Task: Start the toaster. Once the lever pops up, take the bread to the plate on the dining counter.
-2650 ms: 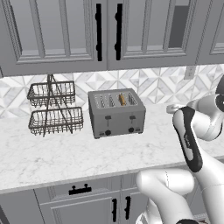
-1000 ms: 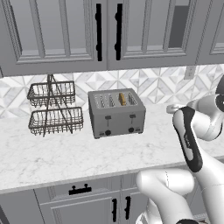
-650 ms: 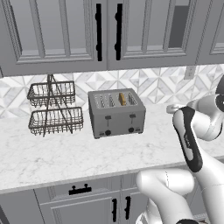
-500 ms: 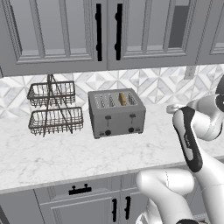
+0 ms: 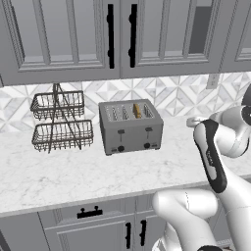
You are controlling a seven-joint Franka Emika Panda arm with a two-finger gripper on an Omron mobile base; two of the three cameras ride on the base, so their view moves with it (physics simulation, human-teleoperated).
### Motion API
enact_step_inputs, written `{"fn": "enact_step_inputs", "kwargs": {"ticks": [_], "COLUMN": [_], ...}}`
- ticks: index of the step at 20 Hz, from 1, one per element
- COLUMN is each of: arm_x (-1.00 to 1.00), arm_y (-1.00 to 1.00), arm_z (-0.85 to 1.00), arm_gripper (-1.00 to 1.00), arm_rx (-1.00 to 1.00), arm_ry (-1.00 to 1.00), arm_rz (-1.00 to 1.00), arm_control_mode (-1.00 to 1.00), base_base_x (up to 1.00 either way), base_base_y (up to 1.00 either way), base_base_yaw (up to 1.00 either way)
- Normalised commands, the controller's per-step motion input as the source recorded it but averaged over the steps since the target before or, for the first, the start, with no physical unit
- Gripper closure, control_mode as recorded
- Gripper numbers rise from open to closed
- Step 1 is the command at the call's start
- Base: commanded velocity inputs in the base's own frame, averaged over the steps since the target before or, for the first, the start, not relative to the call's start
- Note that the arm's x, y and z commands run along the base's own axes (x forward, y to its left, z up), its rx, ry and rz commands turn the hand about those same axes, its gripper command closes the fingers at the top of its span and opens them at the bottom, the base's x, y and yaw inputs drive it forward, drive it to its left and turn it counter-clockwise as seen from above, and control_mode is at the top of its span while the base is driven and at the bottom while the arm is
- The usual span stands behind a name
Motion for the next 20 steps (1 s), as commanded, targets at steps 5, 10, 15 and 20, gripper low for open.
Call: {"fn": "enact_step_inputs", "kwargs": {"ticks": [5, 10, 15, 20], "arm_x": [0.0, 0.0, 0.0, 0.0], "arm_y": [0.0, 0.0, 0.0, 0.0], "arm_z": [0.0, 0.0, 0.0, 0.0], "arm_gripper": [-1.0, -1.0, -1.0, -1.0], "arm_rx": [0.0, 0.0, 0.0, 0.0], "arm_ry": [0.0, 0.0, 0.0, 0.0], "arm_rz": [0.0, 0.0, 0.0, 0.0], "arm_control_mode": [-1.0, -1.0, -1.0, -1.0], "base_base_x": [0.0, 0.0, 0.0, 0.0], "base_base_y": [0.0, 0.0, 0.0, 0.0], "base_base_yaw": [0.0, 0.0, 0.0, 0.0]}}
